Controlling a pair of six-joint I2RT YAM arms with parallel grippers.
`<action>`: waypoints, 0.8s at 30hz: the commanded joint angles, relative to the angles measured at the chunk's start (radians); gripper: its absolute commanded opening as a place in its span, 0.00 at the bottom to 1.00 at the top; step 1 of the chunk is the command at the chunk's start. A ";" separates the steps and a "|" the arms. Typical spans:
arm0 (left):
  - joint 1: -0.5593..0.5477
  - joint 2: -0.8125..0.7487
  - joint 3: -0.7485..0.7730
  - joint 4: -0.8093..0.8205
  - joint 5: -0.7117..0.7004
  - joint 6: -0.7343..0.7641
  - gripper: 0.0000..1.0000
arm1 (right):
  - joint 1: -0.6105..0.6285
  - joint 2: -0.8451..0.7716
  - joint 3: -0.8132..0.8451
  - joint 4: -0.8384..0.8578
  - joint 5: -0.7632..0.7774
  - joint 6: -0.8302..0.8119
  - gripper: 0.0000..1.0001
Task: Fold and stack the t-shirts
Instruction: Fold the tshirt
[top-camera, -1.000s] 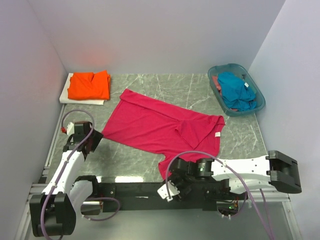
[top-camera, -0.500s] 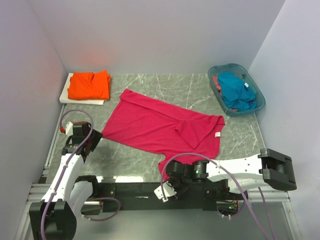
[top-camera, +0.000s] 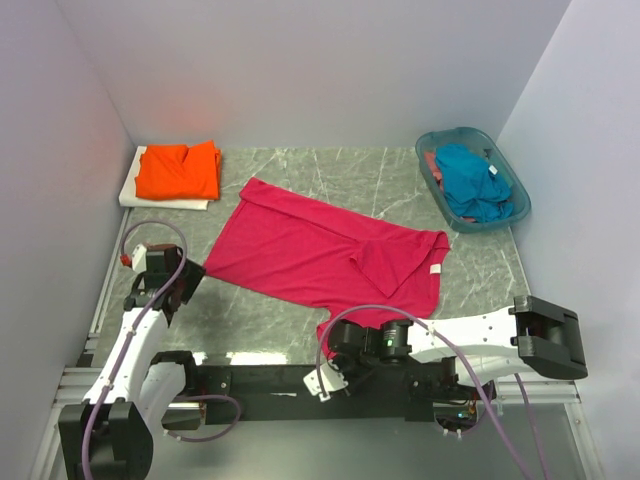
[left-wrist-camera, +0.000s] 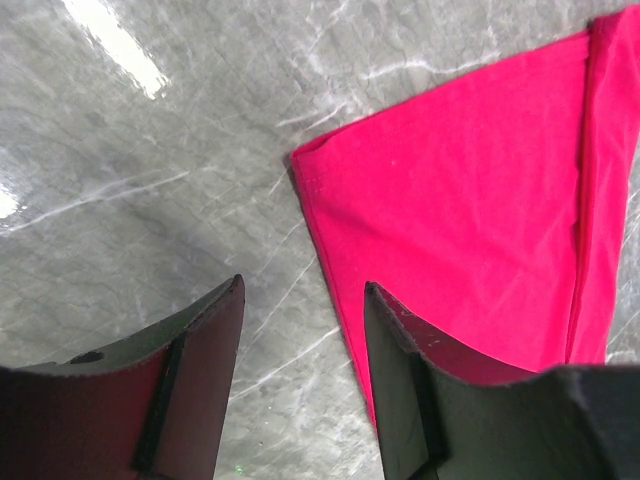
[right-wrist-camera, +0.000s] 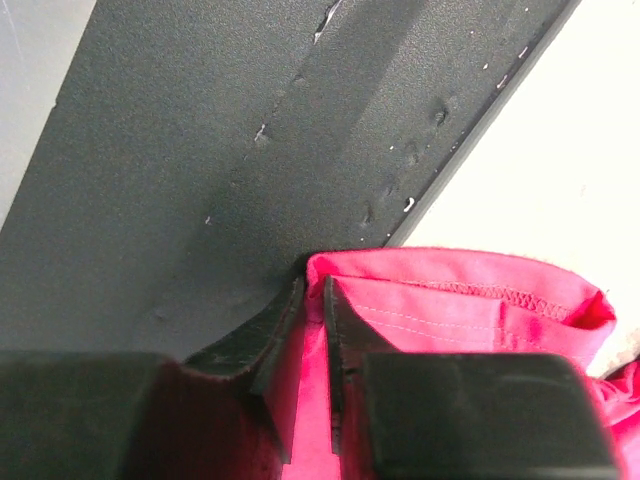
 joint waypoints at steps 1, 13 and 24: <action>0.003 0.014 -0.025 0.046 0.039 -0.008 0.57 | 0.004 -0.018 0.025 0.000 0.014 -0.005 0.14; 0.001 0.256 0.016 0.139 0.042 -0.005 0.50 | -0.089 -0.122 0.084 -0.136 -0.084 -0.074 0.00; 0.003 0.448 0.103 0.208 -0.044 0.017 0.45 | -0.143 -0.161 0.084 -0.155 -0.135 -0.080 0.00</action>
